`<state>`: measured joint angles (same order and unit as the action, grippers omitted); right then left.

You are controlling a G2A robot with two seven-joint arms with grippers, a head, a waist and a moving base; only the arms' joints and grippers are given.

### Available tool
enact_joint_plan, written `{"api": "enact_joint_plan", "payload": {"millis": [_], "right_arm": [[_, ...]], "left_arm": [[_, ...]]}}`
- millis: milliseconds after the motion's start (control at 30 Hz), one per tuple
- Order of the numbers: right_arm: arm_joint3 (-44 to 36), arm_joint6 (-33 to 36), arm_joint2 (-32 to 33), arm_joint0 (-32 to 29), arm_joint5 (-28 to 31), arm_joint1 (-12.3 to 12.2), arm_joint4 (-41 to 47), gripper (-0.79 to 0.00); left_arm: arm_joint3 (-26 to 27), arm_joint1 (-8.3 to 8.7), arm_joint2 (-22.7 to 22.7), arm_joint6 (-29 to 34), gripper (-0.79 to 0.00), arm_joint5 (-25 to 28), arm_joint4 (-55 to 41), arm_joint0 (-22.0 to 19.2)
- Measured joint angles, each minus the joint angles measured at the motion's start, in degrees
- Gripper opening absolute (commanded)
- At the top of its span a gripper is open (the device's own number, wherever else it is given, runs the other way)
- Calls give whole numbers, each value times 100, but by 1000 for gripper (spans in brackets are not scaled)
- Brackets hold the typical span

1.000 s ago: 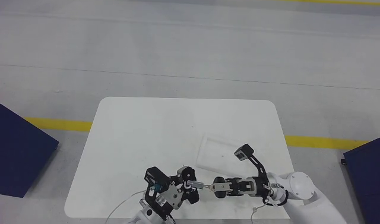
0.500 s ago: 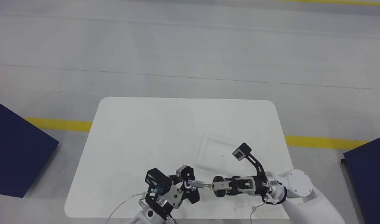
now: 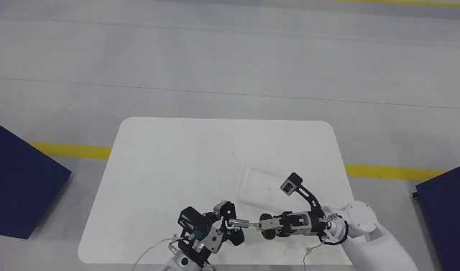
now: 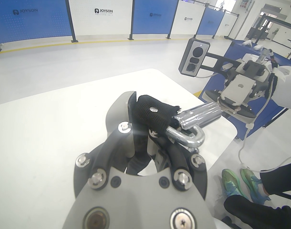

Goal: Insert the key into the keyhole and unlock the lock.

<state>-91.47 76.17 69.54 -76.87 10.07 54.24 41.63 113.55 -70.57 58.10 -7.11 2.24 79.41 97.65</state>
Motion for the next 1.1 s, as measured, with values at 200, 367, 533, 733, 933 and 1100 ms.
{"api": "enact_joint_plan", "payload": {"millis": [200,367,533,733,933,1100], "right_arm": [[-82,-317,-41,-33,-579,4,40,-785],[-26,-339,-56,-8,-1253,16,453,-785],[59,-290,-91,52,-1779,29,761,-785],[161,-191,-152,125,-2341,24,823,-785],[251,-182,-194,177,-2856,16,869,-785],[318,-253,-234,222,-3229,11,890,-785]], "left_arm": [[30,4,35,-46,-785,-1,31,35],[42,8,55,-69,-785,41,55,52],[51,11,71,-77,-785,24,148,58],[40,4,46,-104,-785,-143,391,53],[9,-6,9,-177,-785,-368,729,51],[-6,-13,-21,-246,-785,-505,925,77]]}}
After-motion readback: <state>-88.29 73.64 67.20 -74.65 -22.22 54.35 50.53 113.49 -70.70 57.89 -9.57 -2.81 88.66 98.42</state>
